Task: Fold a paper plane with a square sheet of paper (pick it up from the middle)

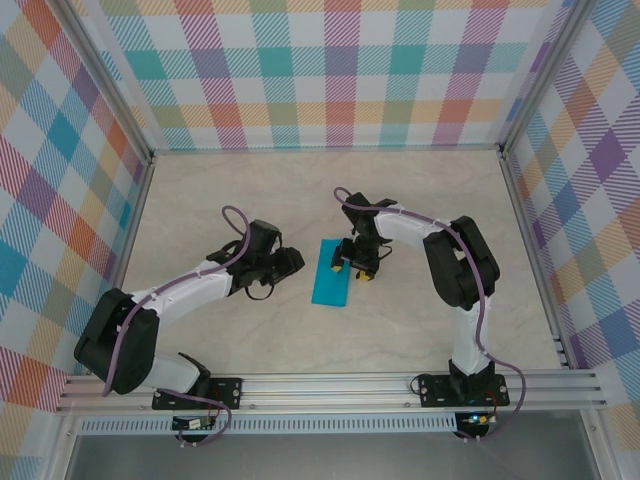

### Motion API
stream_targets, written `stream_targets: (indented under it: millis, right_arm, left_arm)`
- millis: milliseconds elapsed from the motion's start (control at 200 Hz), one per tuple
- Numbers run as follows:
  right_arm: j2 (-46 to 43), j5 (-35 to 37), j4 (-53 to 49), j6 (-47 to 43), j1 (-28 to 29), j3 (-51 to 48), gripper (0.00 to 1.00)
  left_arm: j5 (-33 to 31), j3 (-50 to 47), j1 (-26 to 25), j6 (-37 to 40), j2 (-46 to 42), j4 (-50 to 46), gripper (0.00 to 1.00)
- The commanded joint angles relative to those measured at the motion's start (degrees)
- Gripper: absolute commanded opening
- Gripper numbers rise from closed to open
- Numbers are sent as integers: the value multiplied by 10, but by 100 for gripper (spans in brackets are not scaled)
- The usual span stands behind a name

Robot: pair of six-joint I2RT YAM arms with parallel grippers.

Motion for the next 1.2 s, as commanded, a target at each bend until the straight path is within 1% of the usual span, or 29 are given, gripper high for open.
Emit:
stream_targets:
  millis: [0,145,220,365,570,795,1195]
  right_arm:
    - [60,62,-19,-1,-2,-32,64]
    - [62,65,-20,-1,-2,-33,64]
    - [62,65,-19,0,-2,-34,64]
    - [61,65,-19,1,-1,-35,65]
    - [59,68,-20,0,-2,-39,65]
    - [57,68,-21,0,-2,-39,65]
    - [55,60,-15,1,-1,-42,65]
  left_arm:
    - [25,12,8,-4,19,22,37]
    - [40,41,-3,-3,60,31,10]
    - [43,63,-12,-1,91,31,0]
    - [44,113,-29,6,155,14,0]
    - [32,163,-47,16,211,-6,0]
    - [18,192,-55,26,246,-30,0]
    - [15,198,-58,28,289,-39,0]
